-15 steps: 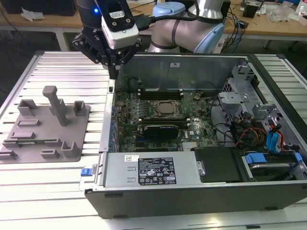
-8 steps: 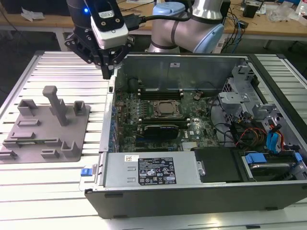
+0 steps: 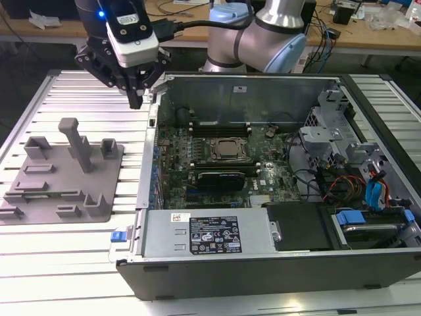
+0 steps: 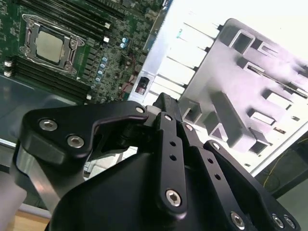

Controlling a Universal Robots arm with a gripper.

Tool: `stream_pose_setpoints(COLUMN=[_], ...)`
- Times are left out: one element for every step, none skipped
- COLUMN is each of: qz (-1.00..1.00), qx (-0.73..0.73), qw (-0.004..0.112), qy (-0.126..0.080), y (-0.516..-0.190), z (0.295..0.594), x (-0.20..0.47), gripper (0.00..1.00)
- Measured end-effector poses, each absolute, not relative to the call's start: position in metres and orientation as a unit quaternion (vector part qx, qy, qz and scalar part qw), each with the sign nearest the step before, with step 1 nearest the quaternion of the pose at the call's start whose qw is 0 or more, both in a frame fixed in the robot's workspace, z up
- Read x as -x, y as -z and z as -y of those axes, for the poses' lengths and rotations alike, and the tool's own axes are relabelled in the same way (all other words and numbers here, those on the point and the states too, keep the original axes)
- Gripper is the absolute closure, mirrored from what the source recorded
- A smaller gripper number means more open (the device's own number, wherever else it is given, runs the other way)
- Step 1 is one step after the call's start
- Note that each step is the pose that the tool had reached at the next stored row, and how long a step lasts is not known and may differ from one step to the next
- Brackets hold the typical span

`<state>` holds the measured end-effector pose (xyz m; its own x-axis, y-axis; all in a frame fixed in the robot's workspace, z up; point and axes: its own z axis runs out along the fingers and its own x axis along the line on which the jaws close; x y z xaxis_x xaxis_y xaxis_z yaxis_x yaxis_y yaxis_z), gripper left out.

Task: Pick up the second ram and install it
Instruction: 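Reach for the second ram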

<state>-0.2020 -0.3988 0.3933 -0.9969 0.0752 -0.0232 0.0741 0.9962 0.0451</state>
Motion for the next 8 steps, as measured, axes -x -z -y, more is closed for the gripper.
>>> stream_pose_setpoints(qz=[-0.999, -0.999, -0.999, -0.999, -0.999, -0.999, -0.999, -0.999], qx=[-0.037, -0.037, -0.037, -0.037, -0.037, -0.037, -0.037, -0.037], qw=[0.012, 0.013, 0.013, 0.013, 0.012, 0.012, 0.012, 0.012], qy=[-0.022, -0.022, -0.022, -0.022, -0.022, -0.022, -0.022, -0.022], y=[-0.393, -0.393, -0.393, -0.393, -0.393, -0.393, -0.393, -0.393], z=[0.399, 0.399, 0.399, 0.399, 0.399, 0.399, 0.399, 0.399], x=[0.205, 0.207, 0.209, 0.211, 0.213, 0.217, 0.219, 0.222], gripper=[0.92, 0.92, 0.92, 0.92, 0.92, 0.92, 0.92, 0.92])
